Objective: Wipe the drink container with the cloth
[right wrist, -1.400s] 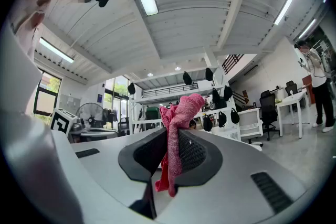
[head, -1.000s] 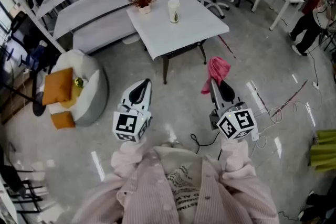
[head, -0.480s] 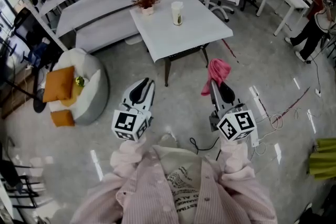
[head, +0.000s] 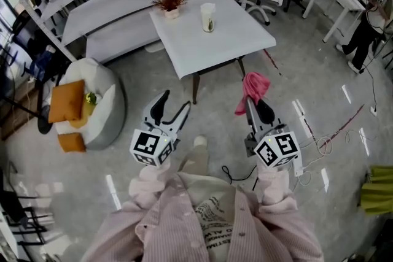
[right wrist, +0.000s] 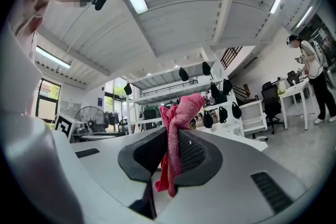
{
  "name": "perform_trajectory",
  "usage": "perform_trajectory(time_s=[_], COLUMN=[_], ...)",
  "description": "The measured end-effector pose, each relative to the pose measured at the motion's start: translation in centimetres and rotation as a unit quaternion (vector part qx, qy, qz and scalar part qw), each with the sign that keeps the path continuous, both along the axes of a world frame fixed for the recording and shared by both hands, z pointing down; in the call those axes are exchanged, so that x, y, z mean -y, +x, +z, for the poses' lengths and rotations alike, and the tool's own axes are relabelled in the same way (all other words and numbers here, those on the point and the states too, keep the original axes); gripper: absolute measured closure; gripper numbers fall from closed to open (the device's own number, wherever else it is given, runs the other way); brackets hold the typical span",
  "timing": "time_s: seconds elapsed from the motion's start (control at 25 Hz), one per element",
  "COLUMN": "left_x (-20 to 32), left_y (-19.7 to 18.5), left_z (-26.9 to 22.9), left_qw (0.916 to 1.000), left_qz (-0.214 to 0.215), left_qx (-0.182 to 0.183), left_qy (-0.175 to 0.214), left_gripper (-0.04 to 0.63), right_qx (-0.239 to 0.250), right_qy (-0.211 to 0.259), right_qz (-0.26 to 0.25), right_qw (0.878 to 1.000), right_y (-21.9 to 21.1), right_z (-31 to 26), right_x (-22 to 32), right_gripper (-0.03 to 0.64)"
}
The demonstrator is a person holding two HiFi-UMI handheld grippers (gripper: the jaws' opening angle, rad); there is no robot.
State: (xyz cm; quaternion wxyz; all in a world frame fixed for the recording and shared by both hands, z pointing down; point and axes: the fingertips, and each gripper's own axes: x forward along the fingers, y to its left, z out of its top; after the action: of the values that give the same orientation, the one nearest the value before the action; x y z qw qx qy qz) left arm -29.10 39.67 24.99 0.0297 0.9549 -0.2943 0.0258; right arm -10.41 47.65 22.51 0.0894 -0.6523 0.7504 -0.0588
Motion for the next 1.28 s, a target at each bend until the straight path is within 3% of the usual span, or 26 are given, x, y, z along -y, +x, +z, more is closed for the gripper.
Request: perform_trajectory(time_s=[0.84, 1.28], left_x=[18.9, 24.5], left_y=[6.4, 10.1], left_z=[3.2, 3.6], left_qw=[0.9987, 0.9971], left_qz=[0.032, 0.063], left_qx=[0.017, 0.025], left_qy=[-0.036, -0.036], left_gripper=[0.241, 0.239], right_qx=[0.024, 0.026], right_qy=[-0.030, -0.024], right_qz=[0.014, 0.034], right_qw=[0.999, 0.999], right_y=[6.4, 9.0], right_z=[2.7, 2.6], right_x=[18.7, 23.6], right_gripper=[0.577, 0.577])
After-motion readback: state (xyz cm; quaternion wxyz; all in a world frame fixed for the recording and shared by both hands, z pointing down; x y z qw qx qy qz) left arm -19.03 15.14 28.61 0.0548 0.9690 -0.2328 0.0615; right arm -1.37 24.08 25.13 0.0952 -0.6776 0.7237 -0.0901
